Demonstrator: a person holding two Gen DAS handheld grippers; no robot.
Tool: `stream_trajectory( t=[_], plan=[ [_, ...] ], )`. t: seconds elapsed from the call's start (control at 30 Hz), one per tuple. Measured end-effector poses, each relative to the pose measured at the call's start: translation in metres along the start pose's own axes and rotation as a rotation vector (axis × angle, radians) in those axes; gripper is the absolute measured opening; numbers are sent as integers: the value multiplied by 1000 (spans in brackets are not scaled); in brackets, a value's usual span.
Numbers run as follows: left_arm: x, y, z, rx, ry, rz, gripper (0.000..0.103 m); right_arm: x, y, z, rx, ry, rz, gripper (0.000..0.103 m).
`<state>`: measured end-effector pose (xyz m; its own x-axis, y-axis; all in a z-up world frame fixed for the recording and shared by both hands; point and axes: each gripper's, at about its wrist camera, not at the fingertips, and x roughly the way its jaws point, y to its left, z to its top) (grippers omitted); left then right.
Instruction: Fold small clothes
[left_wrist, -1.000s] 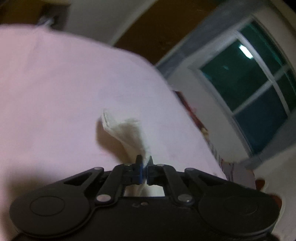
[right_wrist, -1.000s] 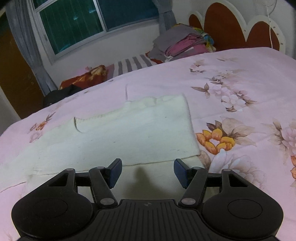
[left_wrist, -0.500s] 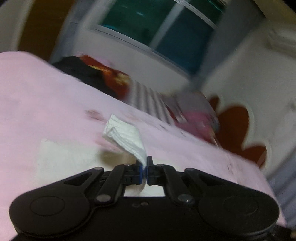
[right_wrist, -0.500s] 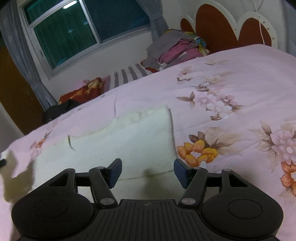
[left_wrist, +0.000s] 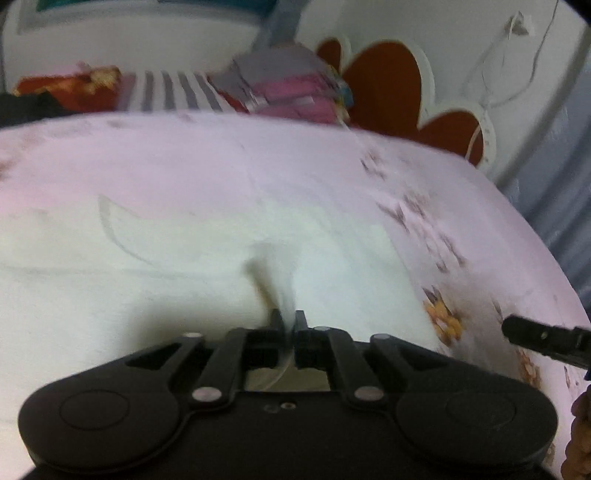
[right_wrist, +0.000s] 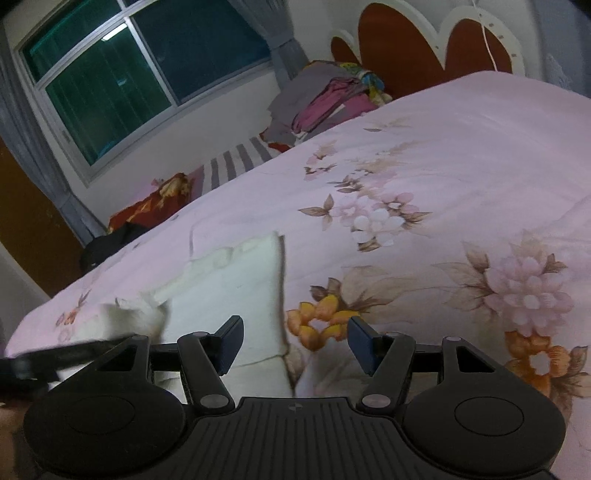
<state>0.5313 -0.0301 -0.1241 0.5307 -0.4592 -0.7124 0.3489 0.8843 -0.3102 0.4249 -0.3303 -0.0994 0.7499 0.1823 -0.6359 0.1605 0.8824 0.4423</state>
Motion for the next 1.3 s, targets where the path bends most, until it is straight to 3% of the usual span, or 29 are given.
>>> stream_trajectory(
  t=[0.1, 0.13, 0.27, 0.4, 0.43, 0.47, 0.53, 0.6, 0.77, 1.0, 1.1, 1.13, 1.17, 1.3],
  plan=[
    [3, -13, -8, 7, -2, -35, 64, -3, -7, 4, 15, 8, 6, 63],
    [-2, -16, -10, -1, -21, -36, 65, -3, -8, 5, 17, 13, 9, 63],
    [-49, 1, -27, -60, -113, 16, 65, 5, -2, 7, 33, 36, 60, 62],
    [-113, 51, -60, -153, -197, 222, 66, 25, 21, 5, 23, 73, 131, 62],
    [-128, 66, -69, -184, -213, 287, 66, 32, 27, 3, 15, 83, 144, 58],
    [-141, 82, -78, -214, -221, 346, 66, 39, 34, 1, 8, 100, 156, 46],
    [-158, 113, -92, -274, -208, 413, 66, 54, 45, -3, 6, 137, 170, 43],
    [-165, 134, -99, -315, -180, 422, 66, 66, 54, -7, -1, 156, 170, 43],
    [-148, 147, -95, -311, -149, 340, 72, 89, 68, -16, -23, 197, 149, 44],
    [-124, 161, -84, -319, -154, 386, 66, 102, 88, -17, -105, 209, 118, 43],
    [-123, 161, -84, -290, -149, 395, 66, 107, 107, -21, -243, 205, 96, 42],
    [-124, 159, -85, -270, -143, 403, 66, 108, 112, -24, -271, 207, 98, 33],
    [-125, 156, -85, -245, -136, 412, 66, 109, 117, -25, -296, 212, 111, 6],
    [-124, 156, -84, -214, -120, 413, 65, 100, 120, -24, -334, 159, 129, 5]
  ],
)
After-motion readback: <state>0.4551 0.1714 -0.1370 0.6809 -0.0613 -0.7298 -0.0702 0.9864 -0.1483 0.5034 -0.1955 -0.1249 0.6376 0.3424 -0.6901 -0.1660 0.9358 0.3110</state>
